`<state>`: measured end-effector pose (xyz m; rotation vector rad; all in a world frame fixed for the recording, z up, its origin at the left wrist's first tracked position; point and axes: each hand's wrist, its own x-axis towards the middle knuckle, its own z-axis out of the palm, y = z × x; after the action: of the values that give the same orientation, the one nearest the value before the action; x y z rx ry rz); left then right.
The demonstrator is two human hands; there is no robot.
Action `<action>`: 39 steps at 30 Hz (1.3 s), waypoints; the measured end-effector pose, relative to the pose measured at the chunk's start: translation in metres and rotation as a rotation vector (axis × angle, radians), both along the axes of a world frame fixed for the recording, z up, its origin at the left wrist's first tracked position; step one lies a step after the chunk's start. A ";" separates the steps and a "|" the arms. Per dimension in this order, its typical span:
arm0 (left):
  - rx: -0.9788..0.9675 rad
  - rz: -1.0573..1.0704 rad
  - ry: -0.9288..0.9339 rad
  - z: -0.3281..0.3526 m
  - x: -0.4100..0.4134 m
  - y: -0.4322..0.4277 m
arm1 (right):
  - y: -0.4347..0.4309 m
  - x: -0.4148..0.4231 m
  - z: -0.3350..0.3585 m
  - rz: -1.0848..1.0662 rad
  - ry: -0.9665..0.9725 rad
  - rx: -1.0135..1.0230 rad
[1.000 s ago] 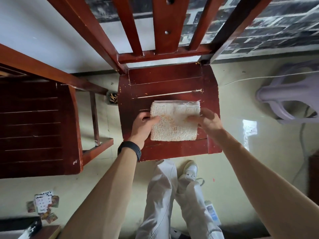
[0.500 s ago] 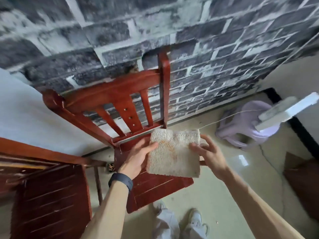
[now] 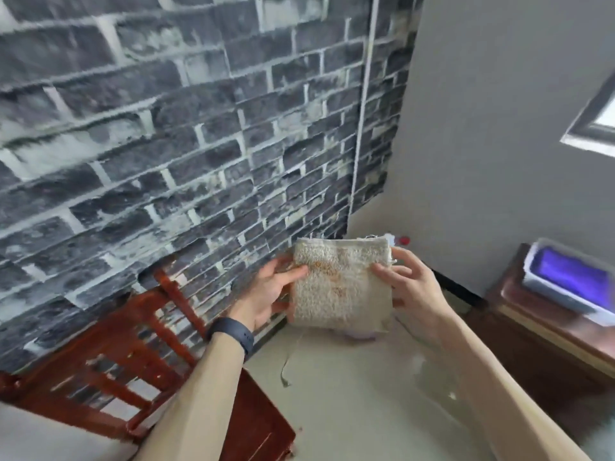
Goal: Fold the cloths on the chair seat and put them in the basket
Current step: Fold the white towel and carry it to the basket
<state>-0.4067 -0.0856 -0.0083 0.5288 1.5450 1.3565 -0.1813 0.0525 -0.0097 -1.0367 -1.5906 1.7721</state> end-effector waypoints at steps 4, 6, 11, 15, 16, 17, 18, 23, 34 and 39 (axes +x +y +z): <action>0.041 -0.154 0.074 0.034 0.068 0.064 | 0.035 0.088 0.029 -0.137 0.048 0.043; 0.054 -0.215 0.099 0.046 0.101 0.094 | 0.052 0.128 0.038 -0.199 0.057 0.062; 0.088 -0.364 0.126 0.056 0.168 0.165 | 0.089 0.205 0.045 -0.349 0.093 0.056; 0.069 -0.471 0.105 0.043 0.208 0.224 | 0.116 0.252 0.031 -0.462 0.101 0.048; 0.059 -0.496 0.094 0.036 0.216 0.240 | 0.124 0.262 0.025 -0.490 0.097 0.037; 0.048 -0.523 0.086 0.029 0.224 0.256 | 0.131 0.272 0.019 -0.516 0.094 0.023; 0.034 -0.547 0.078 0.022 0.233 0.273 | 0.140 0.281 0.012 -0.535 0.092 0.011; -0.028 -0.656 0.031 -0.016 0.279 0.366 | 0.195 0.323 -0.019 -0.655 0.062 -0.061; -0.277 -0.814 -0.022 -0.104 0.367 0.537 | 0.330 0.394 -0.101 -0.870 -0.075 -0.283; -0.396 -0.808 0.013 -0.147 0.409 0.600 | 0.396 0.431 -0.154 -0.890 -0.134 -0.384</action>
<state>0.0023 0.5144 -0.1554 0.7904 1.3327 0.4220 0.2492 0.4488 -0.1642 -1.7213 -0.6363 1.3833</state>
